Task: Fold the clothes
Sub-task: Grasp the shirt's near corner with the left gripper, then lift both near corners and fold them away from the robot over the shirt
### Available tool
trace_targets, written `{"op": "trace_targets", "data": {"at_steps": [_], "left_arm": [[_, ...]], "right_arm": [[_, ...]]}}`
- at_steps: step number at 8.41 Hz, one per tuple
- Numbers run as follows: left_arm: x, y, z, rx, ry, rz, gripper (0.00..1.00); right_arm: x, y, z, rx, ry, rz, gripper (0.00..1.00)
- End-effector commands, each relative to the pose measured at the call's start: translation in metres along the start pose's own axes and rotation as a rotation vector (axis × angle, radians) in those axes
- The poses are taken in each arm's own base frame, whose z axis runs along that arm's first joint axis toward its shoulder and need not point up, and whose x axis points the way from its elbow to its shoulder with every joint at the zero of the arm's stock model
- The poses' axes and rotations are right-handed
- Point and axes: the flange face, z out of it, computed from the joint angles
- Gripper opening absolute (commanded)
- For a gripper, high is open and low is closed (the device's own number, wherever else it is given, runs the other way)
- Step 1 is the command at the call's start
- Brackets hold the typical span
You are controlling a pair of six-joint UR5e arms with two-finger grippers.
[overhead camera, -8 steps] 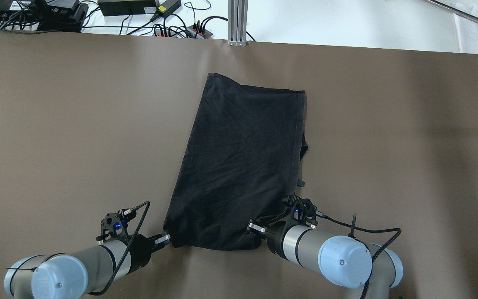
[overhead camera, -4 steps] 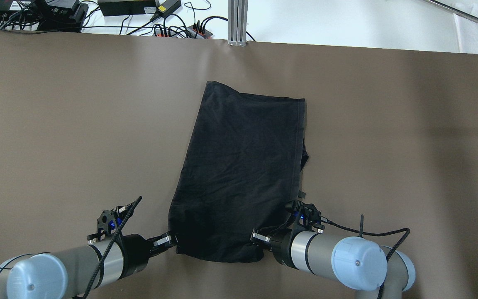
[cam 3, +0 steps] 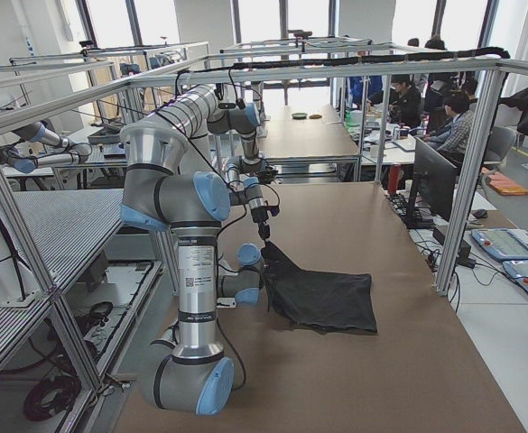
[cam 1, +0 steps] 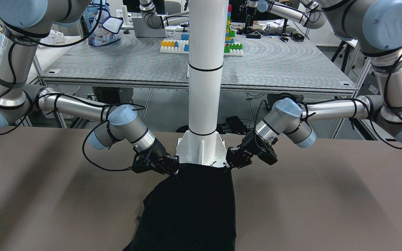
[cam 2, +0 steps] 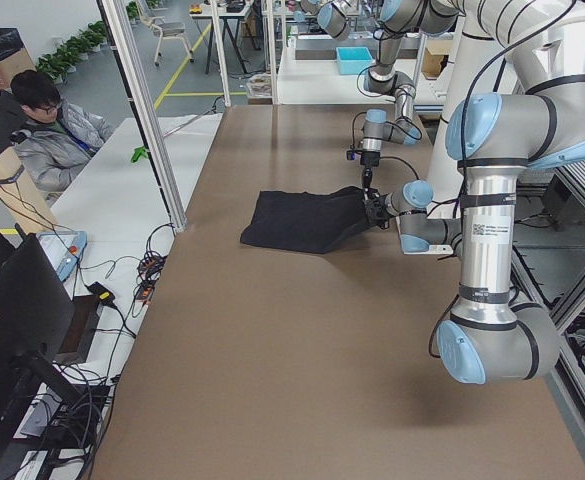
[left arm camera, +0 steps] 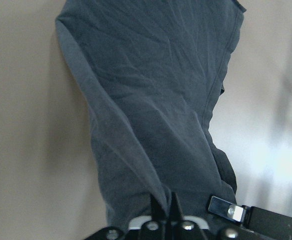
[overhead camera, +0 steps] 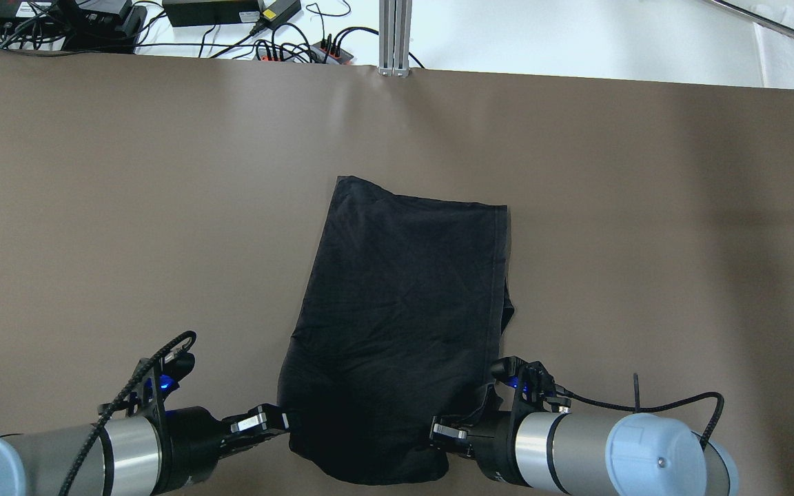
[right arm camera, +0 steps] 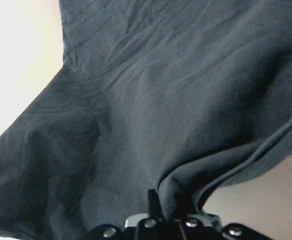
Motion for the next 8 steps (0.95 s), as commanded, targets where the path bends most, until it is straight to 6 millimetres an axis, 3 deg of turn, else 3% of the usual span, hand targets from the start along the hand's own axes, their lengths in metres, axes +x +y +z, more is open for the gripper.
{"op": "trace_targets", "data": {"at_steps": [1, 3, 5, 6, 8], "left_arm": [[0.021, -0.052, -0.004, 0.025, 0.013, -0.001, 0.00], [0.036, -0.120, 0.018, 0.059, -0.011, 0.013, 0.00], [0.060, -0.172, 0.039, 0.112, -0.009, 0.007, 0.00], [0.071, -0.192, 0.048, 0.124, -0.013, 0.002, 0.00], [0.092, -0.215, 0.079, 0.150, -0.019, -0.004, 0.00]], "right_arm": [[-0.015, -0.051, -0.025, 0.105, -0.038, 0.015, 0.00], [-0.025, -0.098, -0.025, 0.194, -0.039, 0.047, 0.00], [-0.034, -0.122, -0.008, 0.235, -0.032, 0.061, 0.00], [-0.028, -0.143, -0.003, 0.272, -0.013, 0.067, 0.00], [-0.026, -0.176, 0.017, 0.319, 0.021, 0.079, 0.00]]}}
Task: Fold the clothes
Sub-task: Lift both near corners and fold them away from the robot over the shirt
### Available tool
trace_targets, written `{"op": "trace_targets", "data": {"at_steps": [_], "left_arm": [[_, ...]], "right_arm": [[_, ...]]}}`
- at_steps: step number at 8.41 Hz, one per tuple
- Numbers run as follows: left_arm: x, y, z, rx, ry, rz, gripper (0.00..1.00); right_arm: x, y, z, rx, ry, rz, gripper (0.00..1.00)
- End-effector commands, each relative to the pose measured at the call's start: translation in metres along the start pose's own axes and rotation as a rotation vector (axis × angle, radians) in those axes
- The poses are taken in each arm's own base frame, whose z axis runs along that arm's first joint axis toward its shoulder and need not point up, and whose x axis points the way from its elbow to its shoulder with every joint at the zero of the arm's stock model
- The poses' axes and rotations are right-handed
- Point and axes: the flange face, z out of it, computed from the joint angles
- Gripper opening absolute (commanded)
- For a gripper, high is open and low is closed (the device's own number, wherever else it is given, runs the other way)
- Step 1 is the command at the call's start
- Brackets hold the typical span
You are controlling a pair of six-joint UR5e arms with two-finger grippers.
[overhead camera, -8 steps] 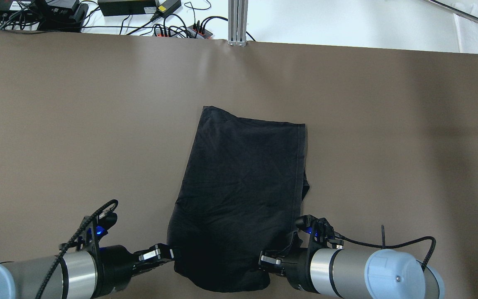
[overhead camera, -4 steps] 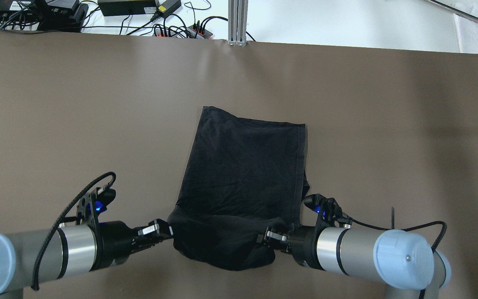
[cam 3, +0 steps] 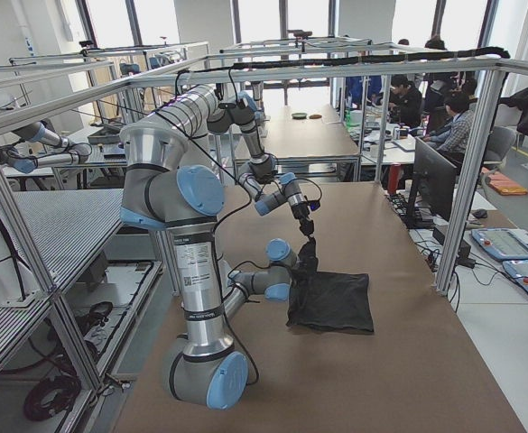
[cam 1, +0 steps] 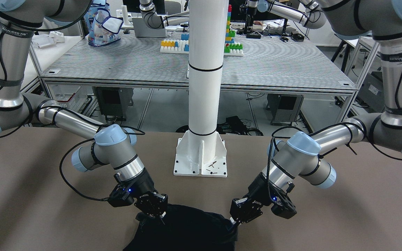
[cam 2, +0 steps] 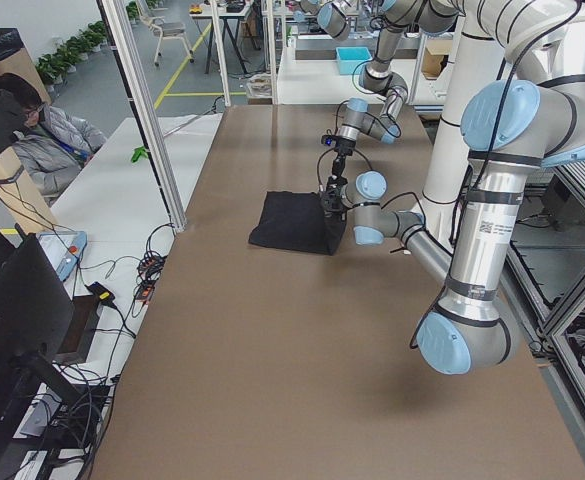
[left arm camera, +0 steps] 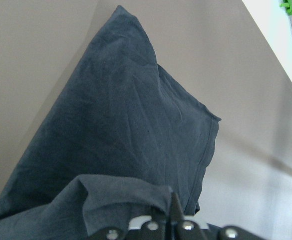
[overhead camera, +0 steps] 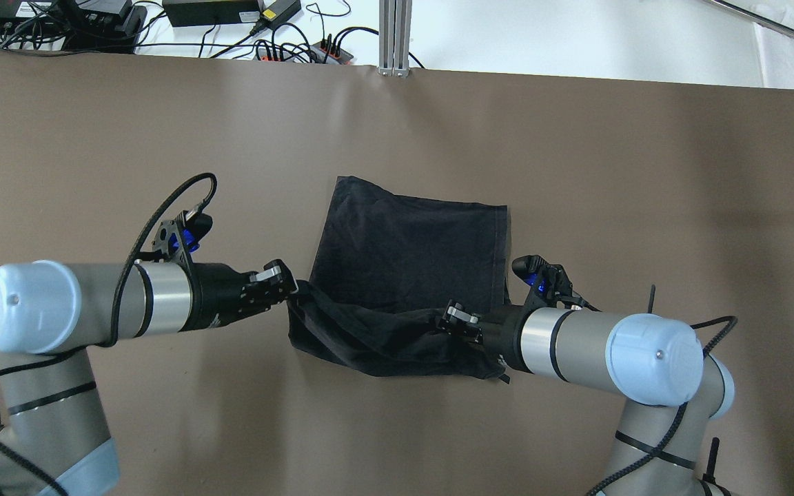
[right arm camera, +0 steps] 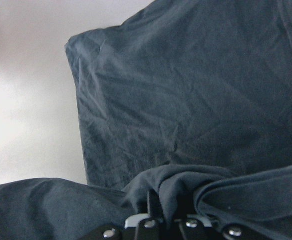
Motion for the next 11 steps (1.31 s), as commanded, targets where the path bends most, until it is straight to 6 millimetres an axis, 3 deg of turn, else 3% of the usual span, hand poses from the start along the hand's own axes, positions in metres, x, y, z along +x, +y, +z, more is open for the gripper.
{"op": "trace_targets", "data": {"at_steps": [1, 4, 8, 9, 10, 11], "left_arm": [[0.026, -0.032, 0.049, 0.042, -0.023, -0.009, 0.00], [-0.001, -0.047, 0.082, 0.061, -0.095, -0.009, 0.00], [0.005, -0.054, 0.089, 0.071, -0.097, 0.007, 0.00], [0.010, -0.054, 0.089, 0.073, -0.092, 0.010, 0.56], [0.008, -0.056, 0.091, 0.087, -0.093, 0.014, 1.00], [0.007, -0.059, 0.092, 0.116, -0.092, 0.018, 1.00]], "right_arm": [[0.003, -0.031, 0.035, 0.068, 0.041, 0.005, 0.00], [-0.004, -0.038, 0.062, 0.115, 0.057, 0.003, 0.00], [-0.006, -0.042, 0.072, 0.135, 0.064, 0.004, 0.03], [-0.006, -0.047, 0.070, 0.143, 0.064, 0.006, 0.80], [-0.006, -0.055, 0.067, 0.153, 0.065, 0.010, 0.94], [-0.004, -0.065, 0.064, 0.165, 0.068, 0.012, 0.94]]}}
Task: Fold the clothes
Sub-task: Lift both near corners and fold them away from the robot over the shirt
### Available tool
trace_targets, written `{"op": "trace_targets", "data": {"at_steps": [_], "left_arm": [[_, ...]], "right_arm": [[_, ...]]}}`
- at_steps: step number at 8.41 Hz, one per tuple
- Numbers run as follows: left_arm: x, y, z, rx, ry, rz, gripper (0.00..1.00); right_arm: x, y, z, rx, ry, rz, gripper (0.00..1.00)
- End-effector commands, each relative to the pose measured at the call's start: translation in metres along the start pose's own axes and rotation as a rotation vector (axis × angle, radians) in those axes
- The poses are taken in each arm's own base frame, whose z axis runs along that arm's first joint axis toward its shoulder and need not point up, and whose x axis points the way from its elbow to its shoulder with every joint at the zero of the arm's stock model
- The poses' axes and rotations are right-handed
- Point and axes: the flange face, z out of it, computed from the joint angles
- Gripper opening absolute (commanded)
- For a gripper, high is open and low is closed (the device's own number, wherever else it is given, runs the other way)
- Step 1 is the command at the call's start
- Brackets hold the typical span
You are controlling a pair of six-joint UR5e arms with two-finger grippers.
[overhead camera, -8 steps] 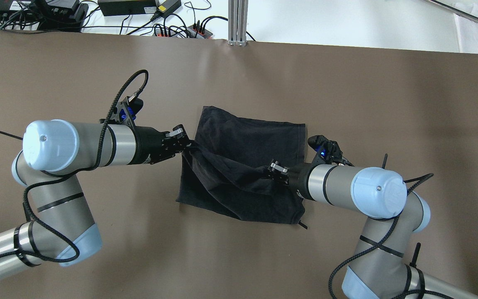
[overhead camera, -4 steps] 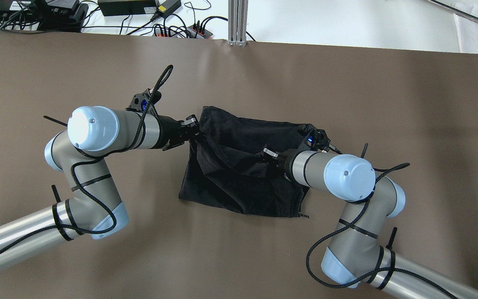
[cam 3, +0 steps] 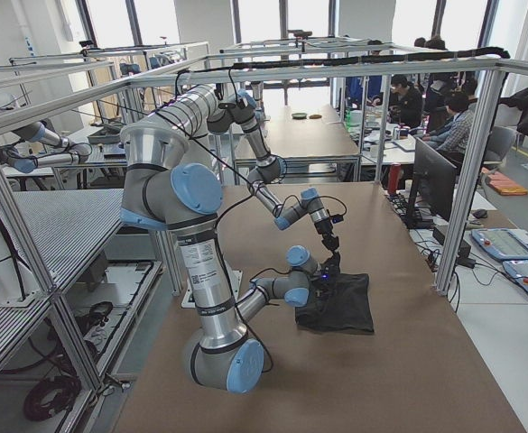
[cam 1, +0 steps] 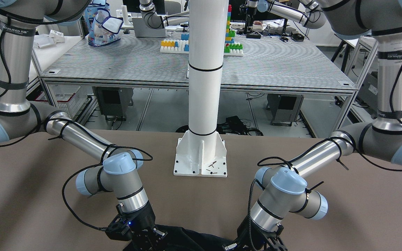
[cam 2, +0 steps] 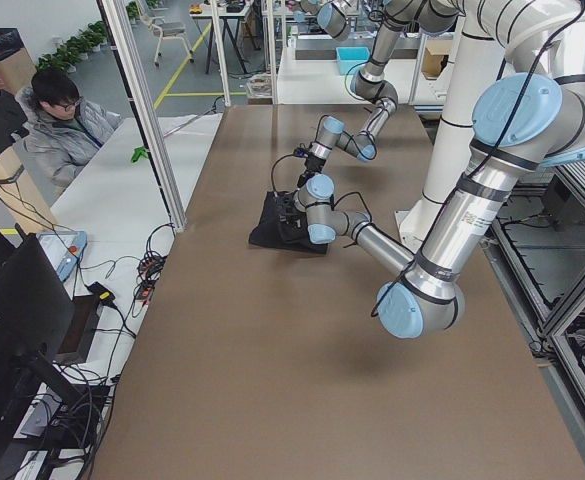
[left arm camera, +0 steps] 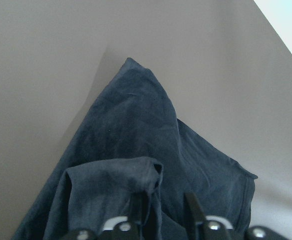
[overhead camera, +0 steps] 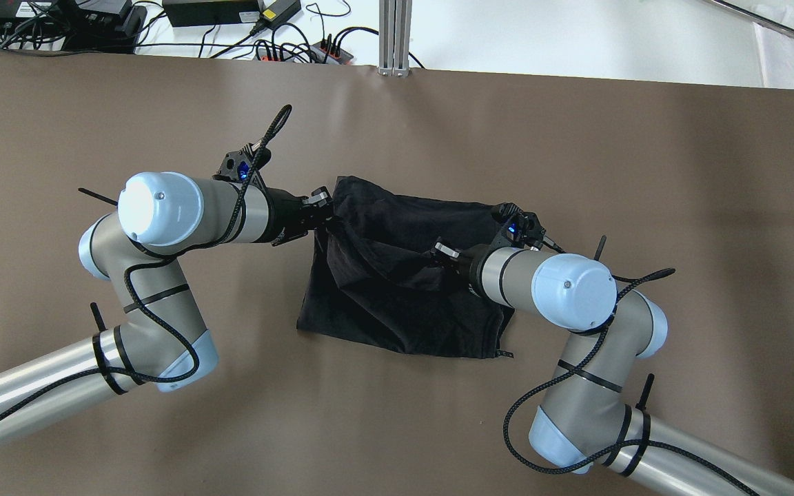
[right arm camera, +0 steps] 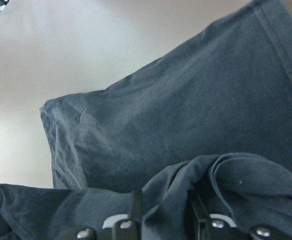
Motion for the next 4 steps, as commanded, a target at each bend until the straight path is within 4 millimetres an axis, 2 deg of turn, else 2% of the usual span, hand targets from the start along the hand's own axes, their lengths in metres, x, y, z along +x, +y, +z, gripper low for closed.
{"op": "trace_targets", "data": {"at_steps": [1, 3, 4], "left_arm": [[-0.005, -0.009, 0.007, 0.047, -0.009, 0.013, 1.00], [-0.004, -0.027, 0.003, 0.073, -0.012, 0.032, 1.00], [-0.004, -0.050, -0.005, 0.095, -0.016, 0.022, 1.00]], "right_arm": [[0.002, -0.025, -0.005, 0.027, 0.005, 0.004, 0.94], [0.004, -0.038, -0.006, 0.027, 0.014, 0.007, 0.94], [0.000, -0.040, -0.009, 0.006, 0.009, -0.002, 0.94]]}}
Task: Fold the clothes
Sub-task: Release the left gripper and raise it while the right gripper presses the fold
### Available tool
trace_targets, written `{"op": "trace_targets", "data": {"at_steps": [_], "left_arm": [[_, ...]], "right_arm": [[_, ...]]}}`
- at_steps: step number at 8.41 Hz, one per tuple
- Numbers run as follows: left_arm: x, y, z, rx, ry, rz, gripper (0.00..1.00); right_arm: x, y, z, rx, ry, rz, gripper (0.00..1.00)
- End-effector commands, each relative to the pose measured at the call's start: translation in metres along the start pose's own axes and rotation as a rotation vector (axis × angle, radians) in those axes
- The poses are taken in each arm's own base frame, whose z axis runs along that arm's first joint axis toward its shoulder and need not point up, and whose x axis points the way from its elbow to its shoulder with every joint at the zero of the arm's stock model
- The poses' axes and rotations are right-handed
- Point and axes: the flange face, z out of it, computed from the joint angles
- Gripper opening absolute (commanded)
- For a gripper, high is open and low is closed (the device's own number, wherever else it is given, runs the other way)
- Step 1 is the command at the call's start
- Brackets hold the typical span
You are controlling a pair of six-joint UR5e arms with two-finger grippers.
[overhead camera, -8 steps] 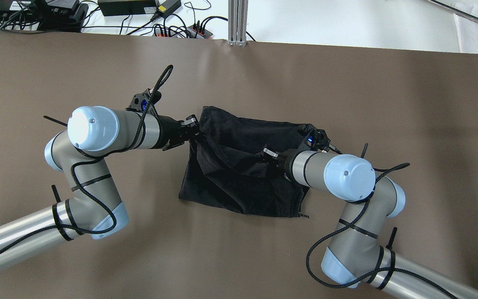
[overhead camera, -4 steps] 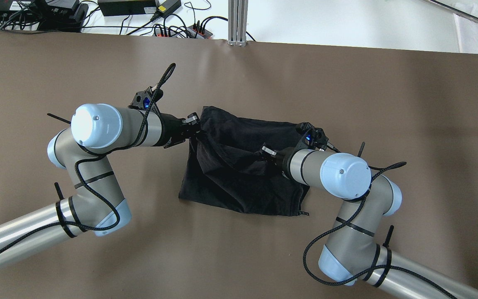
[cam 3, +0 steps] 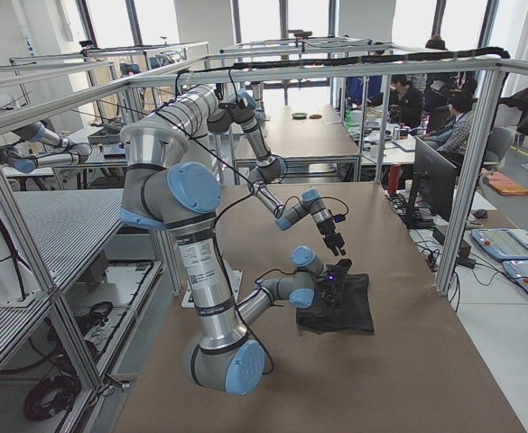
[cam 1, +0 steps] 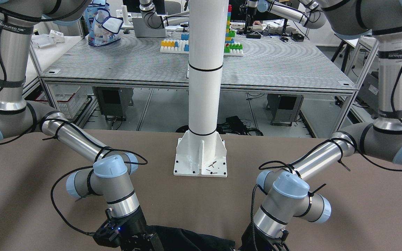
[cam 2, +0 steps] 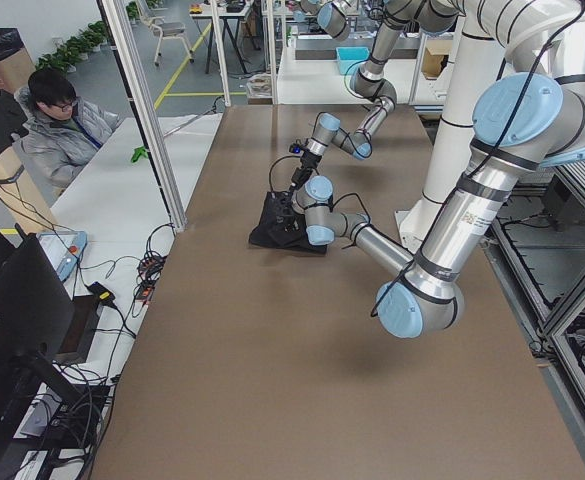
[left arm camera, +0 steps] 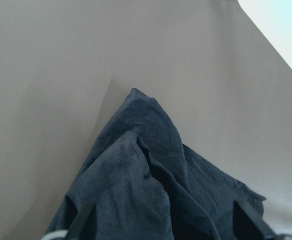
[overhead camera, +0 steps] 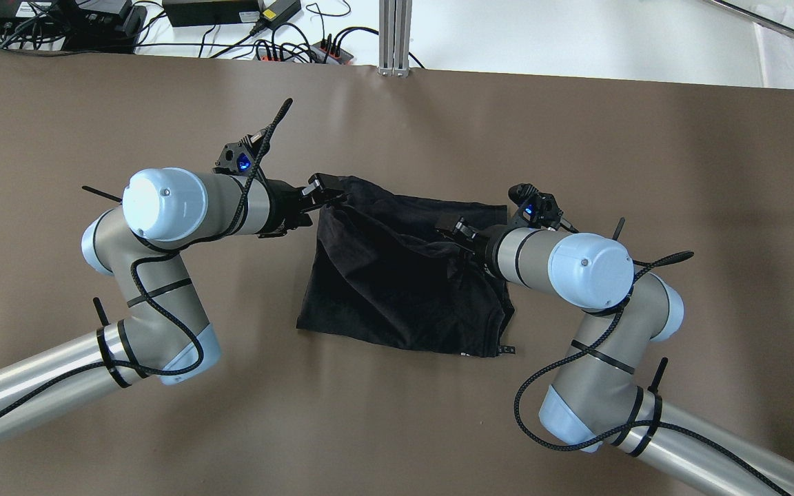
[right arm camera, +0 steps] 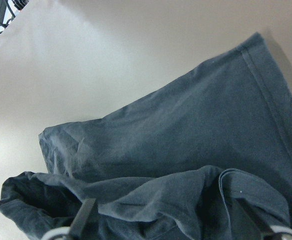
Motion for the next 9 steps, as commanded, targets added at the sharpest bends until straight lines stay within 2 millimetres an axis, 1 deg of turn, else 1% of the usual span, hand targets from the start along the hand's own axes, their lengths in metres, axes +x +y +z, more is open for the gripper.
{"op": "trace_targets", "data": {"at_steps": [1, 2, 3, 4, 5, 6, 7, 8, 9], "left_arm": [[-0.004, -0.055, -0.012, 0.032, -0.021, -0.007, 1.00], [-0.006, -0.086, -0.024, 0.020, -0.031, 0.018, 1.00], [-0.010, -0.117, -0.040, 0.014, -0.037, 0.032, 1.00], [-0.017, -0.152, -0.056, -0.007, -0.052, 0.040, 1.00], [-0.025, -0.178, -0.068, -0.013, -0.065, 0.068, 1.00], [-0.029, -0.191, -0.072, -0.008, -0.073, 0.077, 1.00], [-0.033, -0.199, -0.073, -0.001, -0.079, 0.079, 1.00], [-0.034, -0.202, -0.075, -0.008, -0.081, 0.081, 1.00], [-0.034, -0.205, -0.076, -0.005, -0.082, 0.081, 1.00]], "right_arm": [[-0.011, -0.007, -0.007, -0.027, -0.011, -0.004, 0.94], [-0.023, -0.004, -0.008, -0.032, -0.011, 0.001, 0.94], [-0.035, 0.002, -0.017, -0.034, 0.014, 0.002, 0.94], [-0.042, 0.016, -0.028, -0.047, 0.053, -0.009, 0.94], [-0.048, 0.054, -0.022, -0.089, 0.100, -0.033, 0.94], [-0.055, 0.080, -0.015, -0.114, 0.139, -0.065, 0.94], [-0.055, 0.102, -0.009, -0.130, 0.174, -0.125, 0.94], [-0.052, 0.111, -0.003, -0.123, 0.192, -0.165, 0.94], [-0.057, 0.113, 0.010, -0.123, 0.203, -0.194, 0.94]]}}
